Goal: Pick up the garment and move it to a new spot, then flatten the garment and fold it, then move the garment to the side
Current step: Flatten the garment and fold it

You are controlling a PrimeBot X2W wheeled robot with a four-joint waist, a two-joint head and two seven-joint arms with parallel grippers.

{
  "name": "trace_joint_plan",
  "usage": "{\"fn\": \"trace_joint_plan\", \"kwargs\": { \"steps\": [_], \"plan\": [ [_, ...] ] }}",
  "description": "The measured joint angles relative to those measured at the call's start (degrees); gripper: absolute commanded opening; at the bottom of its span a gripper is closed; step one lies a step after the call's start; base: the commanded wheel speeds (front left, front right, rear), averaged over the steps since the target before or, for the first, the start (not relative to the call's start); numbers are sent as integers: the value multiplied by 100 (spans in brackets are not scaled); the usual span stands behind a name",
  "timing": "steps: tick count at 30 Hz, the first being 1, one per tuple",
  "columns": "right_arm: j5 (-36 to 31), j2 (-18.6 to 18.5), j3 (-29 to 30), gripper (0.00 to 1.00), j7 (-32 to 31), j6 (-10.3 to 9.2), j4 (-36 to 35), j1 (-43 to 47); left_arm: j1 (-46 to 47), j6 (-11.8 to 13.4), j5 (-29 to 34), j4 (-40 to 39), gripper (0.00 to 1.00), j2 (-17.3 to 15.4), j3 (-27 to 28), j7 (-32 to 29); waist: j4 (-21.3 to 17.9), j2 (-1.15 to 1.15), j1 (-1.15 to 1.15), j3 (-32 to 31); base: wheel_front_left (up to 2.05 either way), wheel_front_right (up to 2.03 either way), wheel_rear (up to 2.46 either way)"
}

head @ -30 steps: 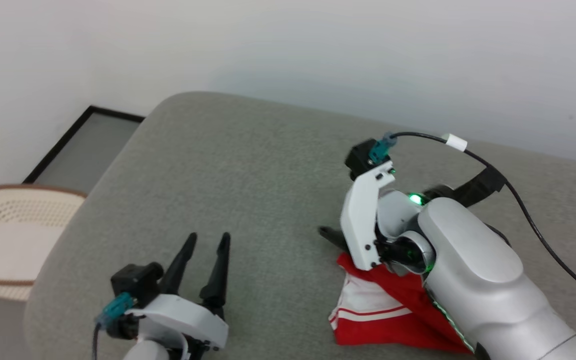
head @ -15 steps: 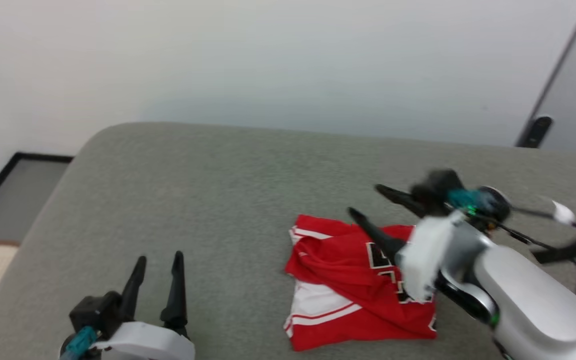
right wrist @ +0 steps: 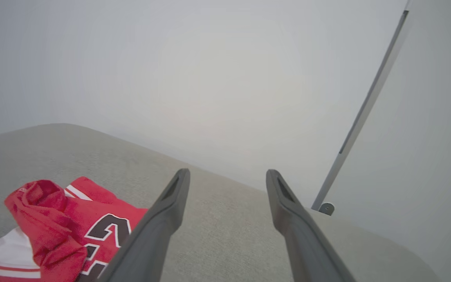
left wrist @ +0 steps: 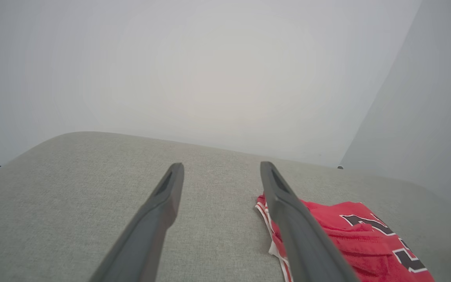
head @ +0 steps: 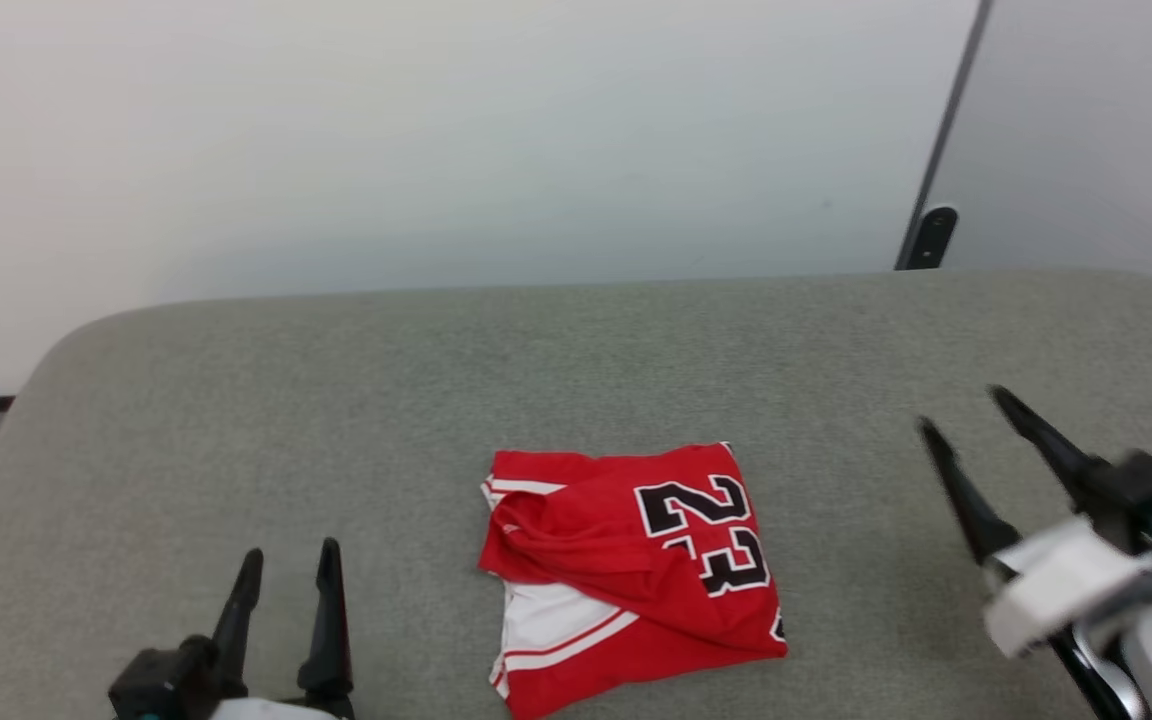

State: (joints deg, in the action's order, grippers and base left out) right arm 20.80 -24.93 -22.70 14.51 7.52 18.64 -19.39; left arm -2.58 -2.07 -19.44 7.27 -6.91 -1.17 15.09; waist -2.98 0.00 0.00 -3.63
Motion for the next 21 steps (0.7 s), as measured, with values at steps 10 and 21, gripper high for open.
{"fn": "trace_joint_plan", "kwargs": {
  "steps": [10,21],
  "plan": [
    [-588,543,1761,100,45,0,-416,1366,-277,-300,203,-37,100,283,246,0,-91,0,0,1,0,0,0],
    [-858,949,2526,100,45,0,-648,1991,-311,-476,396,74,100,327,307,0,65,0,0,-17,0,0,0]
  ]
}}
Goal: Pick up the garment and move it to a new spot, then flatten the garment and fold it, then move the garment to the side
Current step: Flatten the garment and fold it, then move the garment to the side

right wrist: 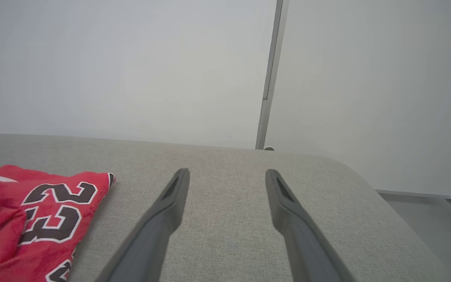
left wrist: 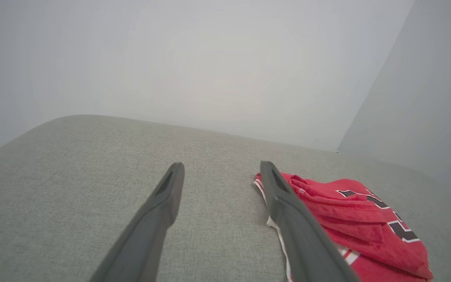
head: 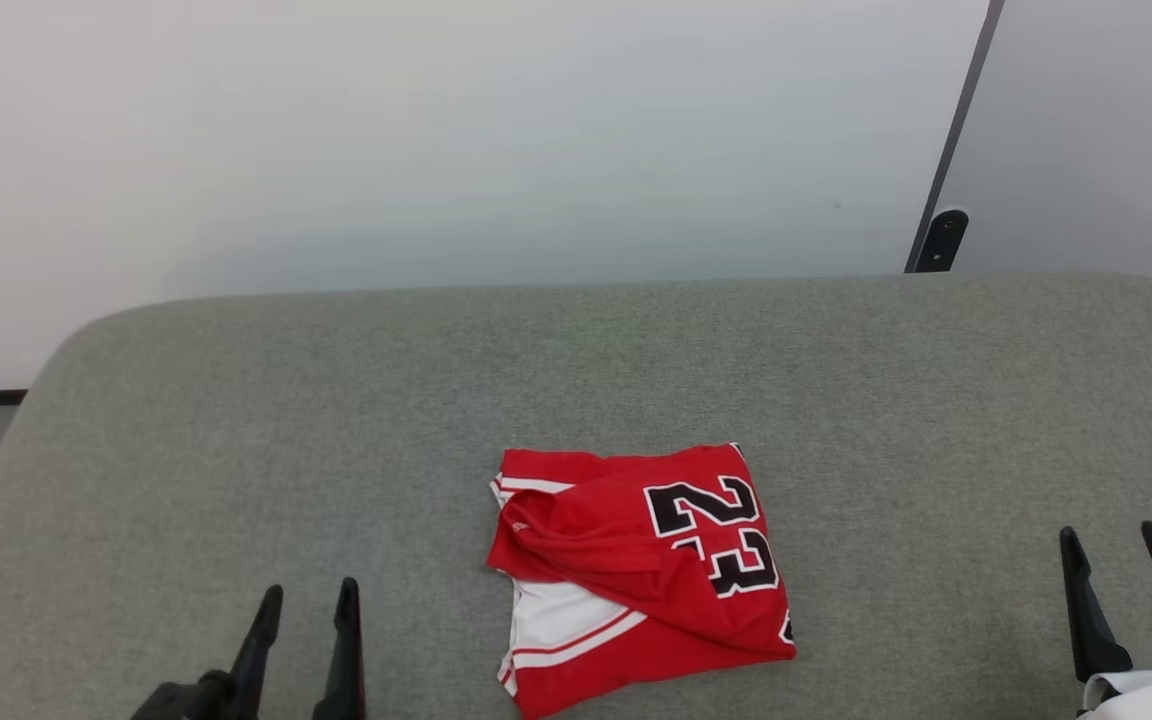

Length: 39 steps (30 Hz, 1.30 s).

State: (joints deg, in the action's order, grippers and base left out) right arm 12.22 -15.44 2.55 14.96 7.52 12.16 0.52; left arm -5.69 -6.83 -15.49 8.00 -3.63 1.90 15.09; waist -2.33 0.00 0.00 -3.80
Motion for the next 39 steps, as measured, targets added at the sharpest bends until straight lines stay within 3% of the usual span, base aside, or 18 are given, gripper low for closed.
{"fn": "trace_joint_plan", "kwargs": {
  "steps": [13,24,39],
  "plan": [
    [-131,303,-153,100,1,0,-201,138,99,-49,240,63,100,27,-165,0,205,0,0,10,0,0,0],
    [-216,321,-245,100,0,0,-207,158,250,-56,272,52,100,53,-116,0,387,0,0,24,0,0,0],
    [-176,361,-790,100,1,0,142,94,339,-49,483,-47,100,53,368,0,1216,0,0,-17,0,0,0]
  ]
}}
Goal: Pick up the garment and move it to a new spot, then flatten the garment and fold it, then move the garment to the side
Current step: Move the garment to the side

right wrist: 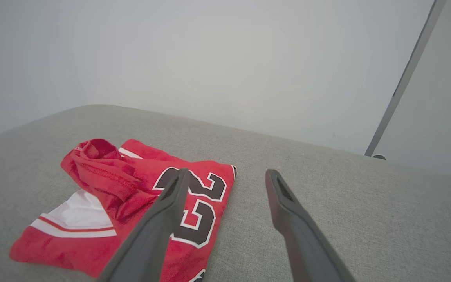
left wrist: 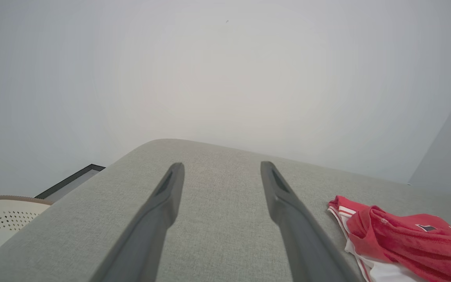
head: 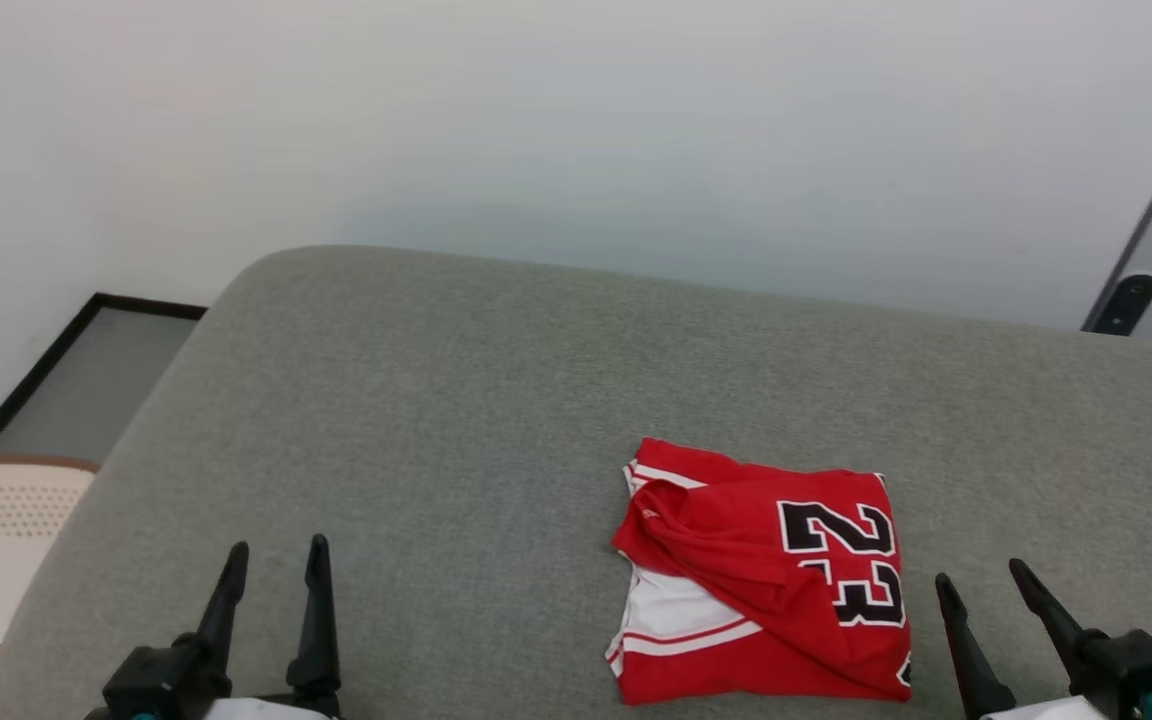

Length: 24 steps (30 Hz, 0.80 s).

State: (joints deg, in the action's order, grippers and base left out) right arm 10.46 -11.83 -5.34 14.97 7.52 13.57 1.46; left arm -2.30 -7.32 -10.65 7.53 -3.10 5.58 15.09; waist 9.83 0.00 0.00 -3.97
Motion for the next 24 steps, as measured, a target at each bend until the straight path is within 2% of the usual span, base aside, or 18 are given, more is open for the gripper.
{"fn": "trace_joint_plan", "kwargs": {
  "steps": [2,6,17,24],
  "plan": [
    [64,-76,-98,100,-86,0,166,-110,-6,0,-11,-33,100,4,-24,0,72,0,0,-5,0,0,0],
    [302,-314,-303,100,-672,0,445,-582,1,0,-31,-34,100,9,-172,0,113,0,0,50,0,0,0],
    [1449,-1057,-1084,100,-3040,0,1014,-1775,240,131,-272,29,100,22,-742,0,301,0,0,414,0,0,0],
    [2071,-1255,-1553,100,-4424,-1,1184,-2195,361,255,-460,71,100,21,-1012,0,558,0,0,712,0,0,0]
  ]
}}
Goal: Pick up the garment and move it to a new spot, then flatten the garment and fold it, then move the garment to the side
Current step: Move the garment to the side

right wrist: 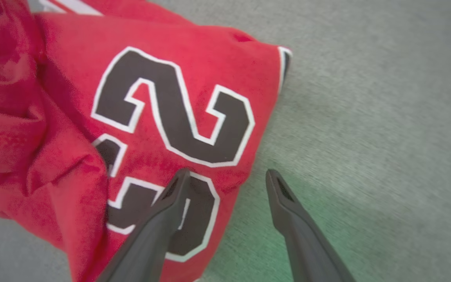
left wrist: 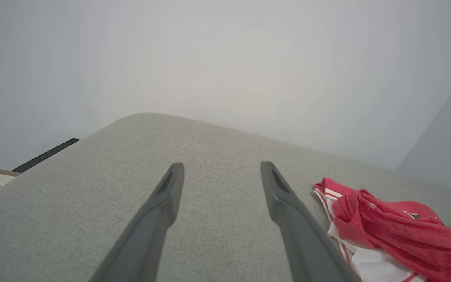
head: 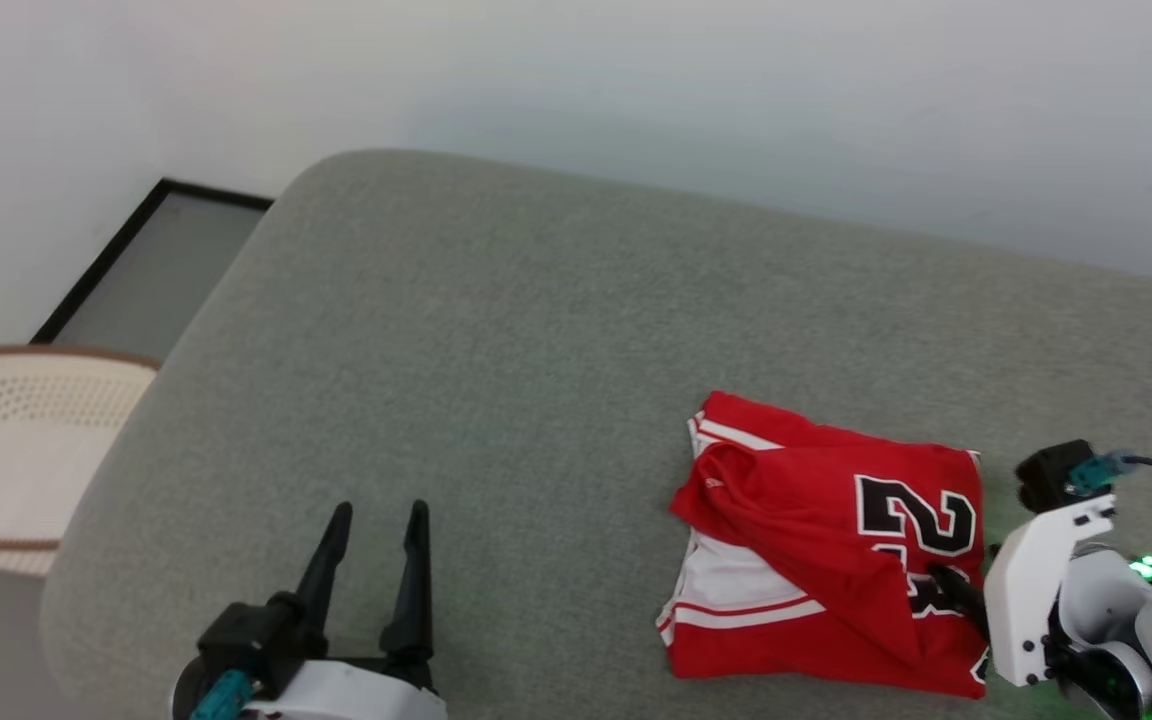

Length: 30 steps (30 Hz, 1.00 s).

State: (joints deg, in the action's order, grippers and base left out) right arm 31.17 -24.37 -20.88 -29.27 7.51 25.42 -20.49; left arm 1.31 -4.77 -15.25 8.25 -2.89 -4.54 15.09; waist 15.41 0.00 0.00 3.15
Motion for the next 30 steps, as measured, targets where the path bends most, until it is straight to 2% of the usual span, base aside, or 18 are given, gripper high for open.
{"fn": "trace_joint_plan", "kwargs": {
  "steps": [6,11,12,13,14,30],
  "plan": [
    [210,-24,-145,100,-778,0,162,-260,120,75,-147,44,100,0,-183,0,203,0,0,224,0,0,0],
    [165,8,-105,100,-916,0,331,-444,216,99,-235,92,100,1,-281,0,337,0,0,364,0,0,0],
    [163,10,-105,42,-921,0,354,-473,217,99,-242,109,100,0,-286,0,359,0,0,385,0,0,0],
    [163,7,-104,12,-944,-1,370,-492,217,99,-248,124,100,1,-288,0,375,0,0,402,0,0,0],
    [165,-4,-116,0,-948,-5,363,-507,219,99,-249,136,100,0,-287,0,388,0,0,417,0,0,0],
    [683,-130,-71,0,-644,1,254,-865,278,45,-285,253,100,1,-116,0,244,0,0,280,0,0,0]
  ]
}}
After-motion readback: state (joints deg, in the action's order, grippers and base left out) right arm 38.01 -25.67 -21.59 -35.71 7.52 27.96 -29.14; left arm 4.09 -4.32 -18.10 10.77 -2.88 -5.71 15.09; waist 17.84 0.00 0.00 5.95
